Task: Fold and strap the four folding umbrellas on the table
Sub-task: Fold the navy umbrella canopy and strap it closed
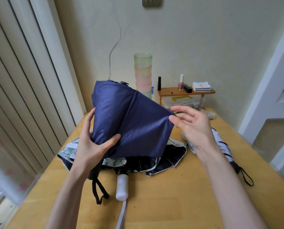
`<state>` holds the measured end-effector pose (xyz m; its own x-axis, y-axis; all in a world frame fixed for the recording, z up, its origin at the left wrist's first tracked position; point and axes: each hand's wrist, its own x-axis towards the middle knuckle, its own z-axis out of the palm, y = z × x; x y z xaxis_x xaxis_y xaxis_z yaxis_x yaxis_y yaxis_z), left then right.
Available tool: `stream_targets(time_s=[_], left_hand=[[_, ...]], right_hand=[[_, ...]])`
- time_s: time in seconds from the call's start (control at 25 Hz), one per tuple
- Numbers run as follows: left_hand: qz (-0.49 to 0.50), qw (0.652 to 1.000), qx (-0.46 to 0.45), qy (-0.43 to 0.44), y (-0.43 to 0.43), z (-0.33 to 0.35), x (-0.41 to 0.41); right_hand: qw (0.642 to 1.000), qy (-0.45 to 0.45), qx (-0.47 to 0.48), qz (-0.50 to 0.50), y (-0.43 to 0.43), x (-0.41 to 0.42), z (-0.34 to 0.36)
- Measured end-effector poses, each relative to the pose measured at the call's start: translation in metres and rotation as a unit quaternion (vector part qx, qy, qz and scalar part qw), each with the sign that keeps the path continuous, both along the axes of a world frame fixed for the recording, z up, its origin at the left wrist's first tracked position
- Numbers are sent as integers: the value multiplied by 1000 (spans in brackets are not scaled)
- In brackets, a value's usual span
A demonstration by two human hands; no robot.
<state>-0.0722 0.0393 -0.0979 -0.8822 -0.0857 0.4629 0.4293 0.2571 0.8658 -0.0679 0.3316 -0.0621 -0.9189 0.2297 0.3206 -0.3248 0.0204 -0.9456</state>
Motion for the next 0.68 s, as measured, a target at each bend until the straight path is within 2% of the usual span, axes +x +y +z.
stream_targets(time_s=[0.12, 0.28, 0.52, 0.68], left_hand=[[-3, 1000, 17, 0, 3, 1, 1], [-1, 1000, 28, 1, 4, 3, 2], [-15, 999, 32, -1, 4, 3, 2], [-26, 999, 36, 2, 3, 3, 3]], right_hand=[[993, -55, -100, -6, -8, -3, -4], [993, -86, -73, -12, -12, -2, -5], [997, -8, -75, 1, -23, -1, -2], [998, 56, -1, 6, -16, 2, -1]])
